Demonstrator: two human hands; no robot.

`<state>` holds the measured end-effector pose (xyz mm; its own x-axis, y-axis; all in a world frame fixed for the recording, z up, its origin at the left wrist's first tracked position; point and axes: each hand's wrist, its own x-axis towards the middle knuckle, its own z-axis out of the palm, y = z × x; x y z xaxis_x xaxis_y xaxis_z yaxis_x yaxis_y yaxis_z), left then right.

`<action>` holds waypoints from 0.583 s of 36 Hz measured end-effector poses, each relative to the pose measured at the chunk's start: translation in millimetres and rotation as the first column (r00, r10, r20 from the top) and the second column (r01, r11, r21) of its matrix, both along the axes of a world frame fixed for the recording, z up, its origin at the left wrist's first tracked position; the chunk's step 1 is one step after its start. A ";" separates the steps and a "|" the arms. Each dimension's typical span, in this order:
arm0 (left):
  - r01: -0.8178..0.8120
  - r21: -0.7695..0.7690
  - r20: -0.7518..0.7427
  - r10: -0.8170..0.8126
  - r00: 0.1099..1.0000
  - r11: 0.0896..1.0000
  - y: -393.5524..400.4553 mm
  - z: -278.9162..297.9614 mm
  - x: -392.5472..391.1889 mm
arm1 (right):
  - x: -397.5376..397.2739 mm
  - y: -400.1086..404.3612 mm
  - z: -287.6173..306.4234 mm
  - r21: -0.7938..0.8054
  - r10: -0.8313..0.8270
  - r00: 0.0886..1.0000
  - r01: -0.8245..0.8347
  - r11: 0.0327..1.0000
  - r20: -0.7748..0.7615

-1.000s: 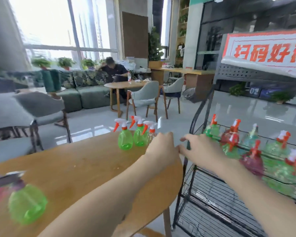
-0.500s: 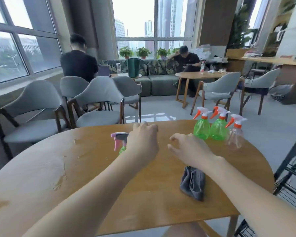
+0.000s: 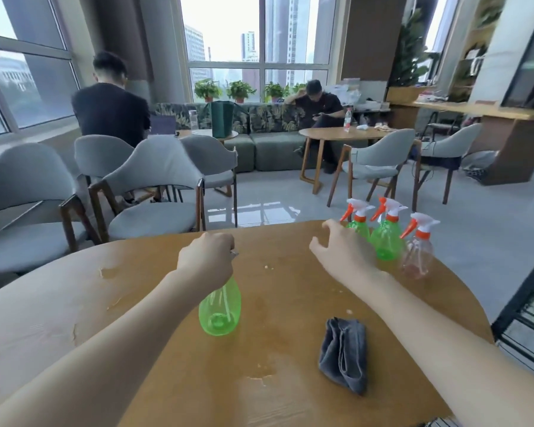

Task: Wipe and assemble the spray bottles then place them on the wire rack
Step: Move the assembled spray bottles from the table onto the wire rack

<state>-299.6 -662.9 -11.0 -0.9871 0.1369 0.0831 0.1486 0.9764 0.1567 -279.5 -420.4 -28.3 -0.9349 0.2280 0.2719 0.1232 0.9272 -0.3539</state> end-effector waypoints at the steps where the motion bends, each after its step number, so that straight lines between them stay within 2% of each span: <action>1: 0.013 0.021 -0.002 -0.013 1.000 1.000 6.4 1.5 -6.1 | -10.4 9.6 1.2 -0.012 -0.037 0.999 0.037 0.999 -0.002; 5: 0.090 0.154 -0.055 -0.082 0.995 0.984 36.6 7.7 -34.6 | -56.6 49.7 0.6 -0.054 -0.146 0.989 0.145 0.988 -0.005; 10: 0.153 0.251 -0.114 -0.128 0.985 0.956 73.9 11.4 -70.2 | -104.3 84.5 -1.5 -0.128 -0.171 0.985 0.169 0.977 -0.005; 16: 0.166 0.180 -0.120 -0.146 0.982 0.970 107.5 14.8 -93.4 | -139.6 106.2 -17.4 -0.099 -0.154 0.986 0.161 0.982 0.069; 19: 0.165 0.088 -0.141 -0.152 0.978 0.982 119.0 17.1 -94.8 | -139.2 109.3 -23.1 -0.062 -0.122 0.992 0.124 0.990 0.030; 21: 0.170 0.066 -0.147 -0.159 0.976 0.983 125.6 17.8 -93.2 | -133.5 108.9 -27.0 -0.039 -0.091 0.995 0.089 0.995 -0.048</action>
